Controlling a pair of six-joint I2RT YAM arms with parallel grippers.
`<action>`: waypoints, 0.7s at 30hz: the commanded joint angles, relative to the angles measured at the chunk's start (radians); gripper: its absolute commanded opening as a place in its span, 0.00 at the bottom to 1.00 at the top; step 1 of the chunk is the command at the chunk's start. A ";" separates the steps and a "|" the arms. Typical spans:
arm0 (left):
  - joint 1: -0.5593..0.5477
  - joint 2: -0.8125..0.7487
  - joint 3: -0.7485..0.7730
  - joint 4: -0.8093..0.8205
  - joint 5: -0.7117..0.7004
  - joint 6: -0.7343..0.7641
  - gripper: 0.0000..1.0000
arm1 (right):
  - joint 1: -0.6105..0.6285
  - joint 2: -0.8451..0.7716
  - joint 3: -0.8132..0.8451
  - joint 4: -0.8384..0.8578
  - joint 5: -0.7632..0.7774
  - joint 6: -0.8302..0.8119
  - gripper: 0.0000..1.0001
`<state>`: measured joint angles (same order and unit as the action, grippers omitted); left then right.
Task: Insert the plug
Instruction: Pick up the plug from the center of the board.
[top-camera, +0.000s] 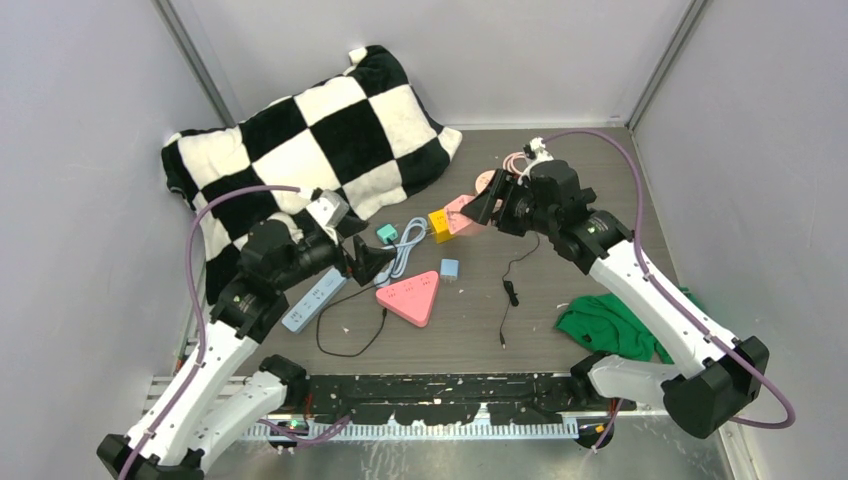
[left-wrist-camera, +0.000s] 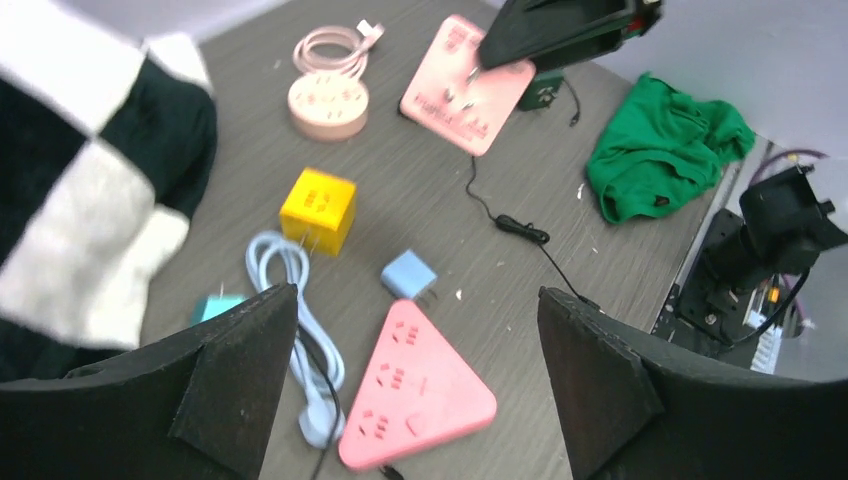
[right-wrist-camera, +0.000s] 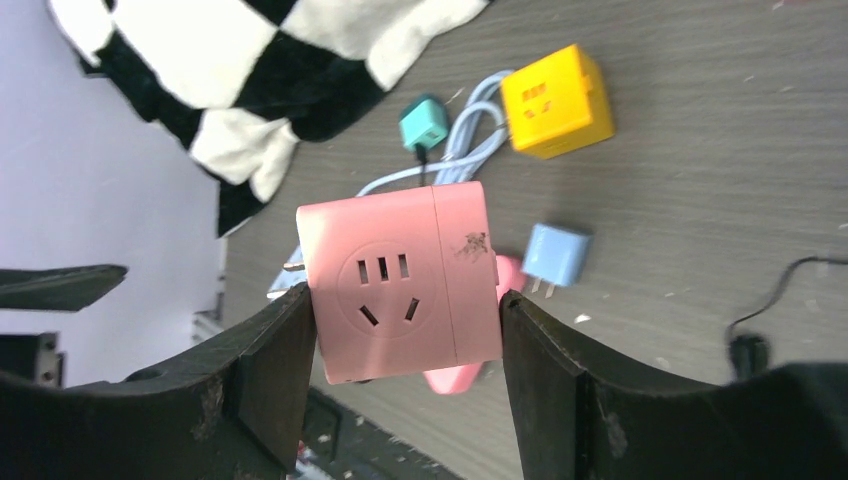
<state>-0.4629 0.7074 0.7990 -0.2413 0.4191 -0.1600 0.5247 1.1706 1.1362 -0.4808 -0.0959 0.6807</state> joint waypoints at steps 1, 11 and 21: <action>-0.037 0.060 0.029 0.218 0.170 0.150 0.92 | 0.021 -0.061 -0.010 0.110 -0.124 0.162 0.54; -0.161 0.217 0.137 0.118 0.184 0.379 1.00 | 0.069 -0.034 0.010 0.137 -0.208 0.211 0.54; -0.265 0.345 0.178 0.126 0.052 0.435 0.97 | 0.084 -0.065 0.000 0.162 -0.217 0.231 0.54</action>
<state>-0.6819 1.0142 0.9318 -0.1371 0.5522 0.2253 0.6052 1.1450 1.1179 -0.4065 -0.2829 0.8898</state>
